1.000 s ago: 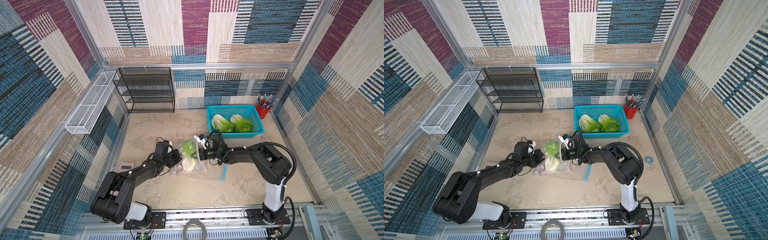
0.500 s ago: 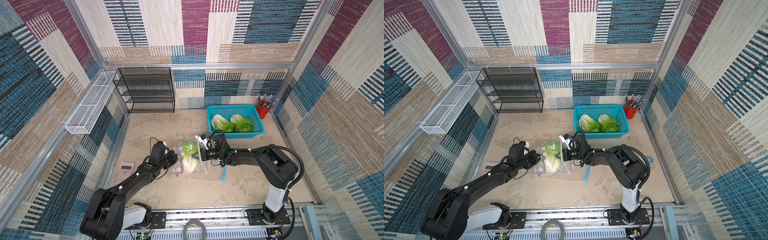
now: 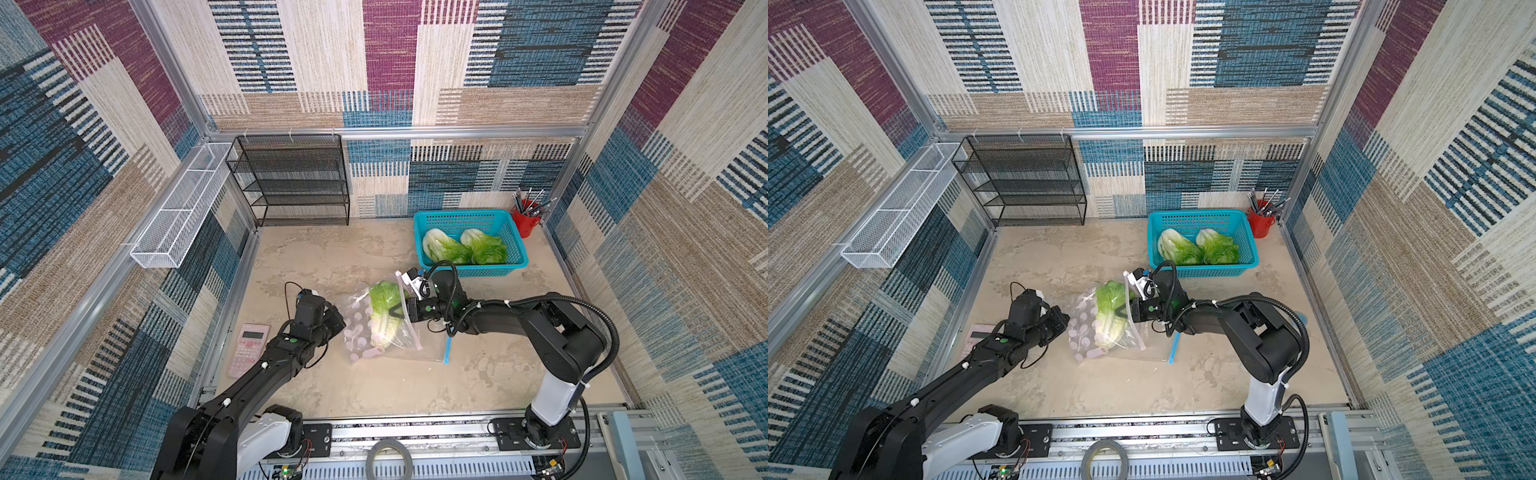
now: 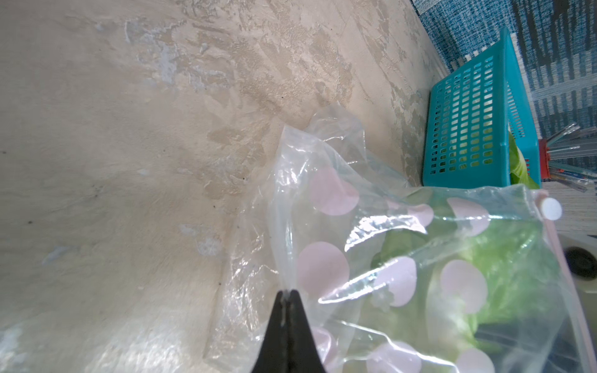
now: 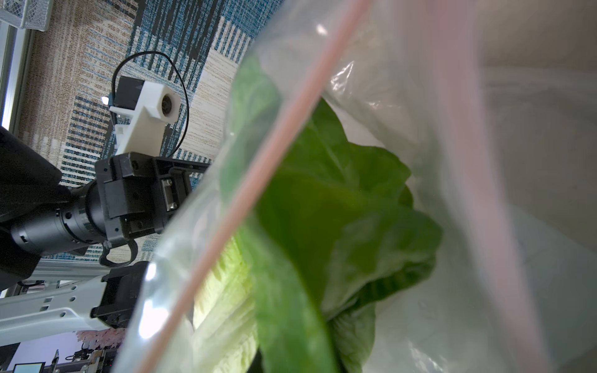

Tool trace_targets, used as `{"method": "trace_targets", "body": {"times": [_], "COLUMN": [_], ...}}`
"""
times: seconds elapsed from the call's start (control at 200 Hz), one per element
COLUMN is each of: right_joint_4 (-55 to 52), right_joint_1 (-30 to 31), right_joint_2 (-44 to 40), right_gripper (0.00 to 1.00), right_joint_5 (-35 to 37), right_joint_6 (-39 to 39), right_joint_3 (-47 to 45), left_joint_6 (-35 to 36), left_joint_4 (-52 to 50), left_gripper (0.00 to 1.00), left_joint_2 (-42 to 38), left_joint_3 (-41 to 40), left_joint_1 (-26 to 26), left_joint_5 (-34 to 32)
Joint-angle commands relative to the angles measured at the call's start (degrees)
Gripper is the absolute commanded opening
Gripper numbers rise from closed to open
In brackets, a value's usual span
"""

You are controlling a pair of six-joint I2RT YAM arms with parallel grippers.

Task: Open the zip-top bag and take out the chinese cabbages
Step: Pick up the Chinese cabbage from the zipper food storage bag.

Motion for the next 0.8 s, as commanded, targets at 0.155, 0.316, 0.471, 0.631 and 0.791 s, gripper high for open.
{"method": "trace_targets", "body": {"times": [0.155,0.316,0.471,0.631,0.791], "right_joint_4": [3.3,3.7,4.6,6.8,5.3], "right_joint_1": [-1.5,-2.0,-2.6,-3.1,-3.3], "right_joint_2": [-2.0,-3.0,-4.1,-6.3,-8.3], "right_gripper": [0.0,0.0,0.0,0.0,0.0], "right_joint_5": [-3.5,-3.7,-2.5,0.4,2.8], "right_joint_6": [0.5,0.7,1.4,2.4,1.4], "right_joint_3": [-2.0,-3.3,-4.4,-6.3,-6.4], "left_joint_6": [2.7,3.2,4.3,4.8,5.1], "left_joint_4": [-5.7,-7.0,-8.4,-9.7,-10.4], "left_gripper": [0.0,0.0,0.0,0.0,0.0], "left_joint_2": [-2.6,-3.8,-4.6,-4.7,-4.8], "left_joint_3": [0.2,-0.1,0.4,0.8,0.9], "left_joint_1": [1.4,2.2,2.8,3.1,3.2], "left_joint_5": [-6.3,-7.5,-7.9,-8.3,-8.9]}}
